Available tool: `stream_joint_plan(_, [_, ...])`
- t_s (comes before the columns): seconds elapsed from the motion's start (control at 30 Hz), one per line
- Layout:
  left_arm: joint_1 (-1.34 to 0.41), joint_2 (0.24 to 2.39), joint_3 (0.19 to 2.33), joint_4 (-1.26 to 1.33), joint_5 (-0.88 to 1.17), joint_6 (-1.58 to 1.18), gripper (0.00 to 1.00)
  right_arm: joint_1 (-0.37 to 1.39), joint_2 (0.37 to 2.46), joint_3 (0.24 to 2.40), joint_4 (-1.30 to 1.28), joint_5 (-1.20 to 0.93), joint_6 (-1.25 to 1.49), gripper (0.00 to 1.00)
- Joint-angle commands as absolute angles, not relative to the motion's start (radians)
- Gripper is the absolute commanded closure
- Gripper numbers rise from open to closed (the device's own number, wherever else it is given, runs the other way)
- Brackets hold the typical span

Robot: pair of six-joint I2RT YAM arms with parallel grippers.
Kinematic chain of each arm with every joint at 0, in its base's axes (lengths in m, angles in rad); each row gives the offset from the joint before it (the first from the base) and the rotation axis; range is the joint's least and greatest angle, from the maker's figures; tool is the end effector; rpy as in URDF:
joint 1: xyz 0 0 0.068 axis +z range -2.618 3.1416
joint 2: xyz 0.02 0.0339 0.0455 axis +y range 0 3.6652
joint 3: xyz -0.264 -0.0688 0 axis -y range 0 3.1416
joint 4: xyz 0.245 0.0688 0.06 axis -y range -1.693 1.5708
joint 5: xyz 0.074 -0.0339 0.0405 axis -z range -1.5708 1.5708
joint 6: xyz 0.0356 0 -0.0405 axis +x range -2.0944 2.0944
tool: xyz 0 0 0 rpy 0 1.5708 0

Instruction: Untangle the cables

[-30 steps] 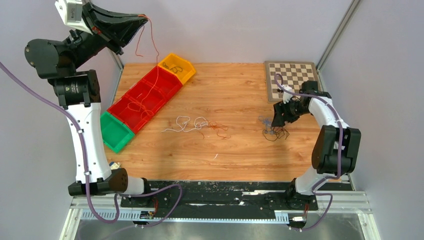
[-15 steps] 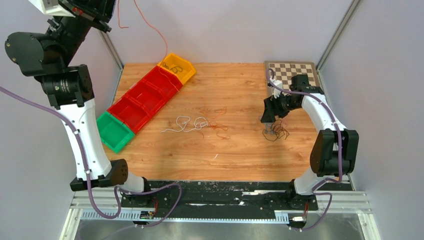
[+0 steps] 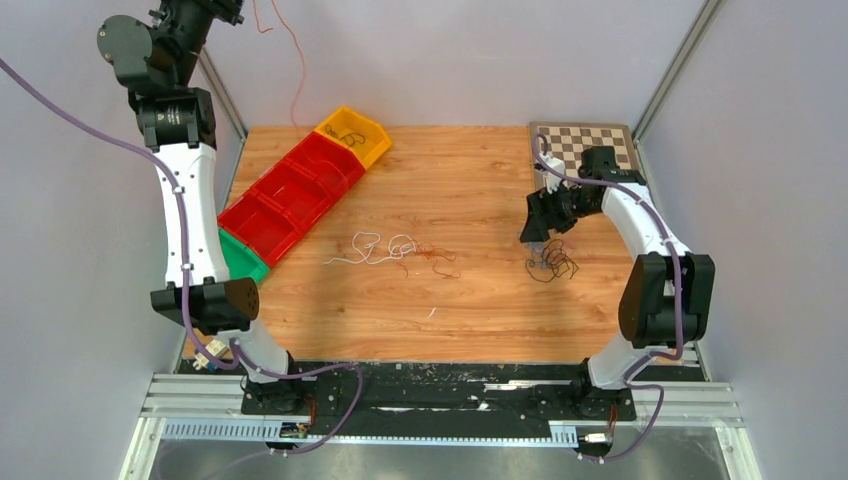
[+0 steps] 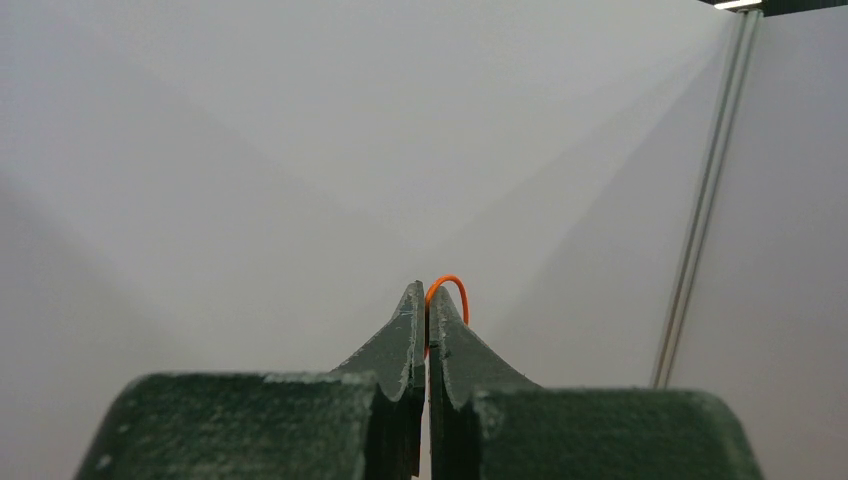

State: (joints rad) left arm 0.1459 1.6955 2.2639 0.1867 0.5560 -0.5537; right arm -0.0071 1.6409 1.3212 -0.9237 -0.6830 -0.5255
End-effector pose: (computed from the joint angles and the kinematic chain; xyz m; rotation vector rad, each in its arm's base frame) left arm 0.3024 0.0254 0.6293 0.2238 0.9392 -0.6027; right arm 0.3228 0.0202 0.2606 -0.7986 2.4273 0.7638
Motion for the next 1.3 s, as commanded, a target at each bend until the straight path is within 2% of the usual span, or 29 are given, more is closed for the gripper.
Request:
stream_joint_plan(0.0, [0.152, 1.701, 2.322, 0.295, 0.468, -0.561, 1.0, -0.006, 1.662, 1.375, -0.911, -0.707, -0.519, 0.26])
stream_joint_plan(0.3, [0.157, 1.756, 2.324, 0.264, 0.302, -0.374, 1.0, -0.006, 1.712, 1.417, -0.913, -0.707, -0.517, 0.27])
stream_joint_plan(0.67, [0.167, 1.859, 2.354, 0.314, 0.316, -0.384, 1.0, -0.005, 1.747, 1.428, -0.913, -0.698, -0.513, 0.27])
stream_joint_plan(1.27, [0.166, 1.867, 2.045, 0.263, 0.391, -0.247, 1.0, -0.006, 1.774, 1.439, -0.911, -0.687, -0.51, 0.27])
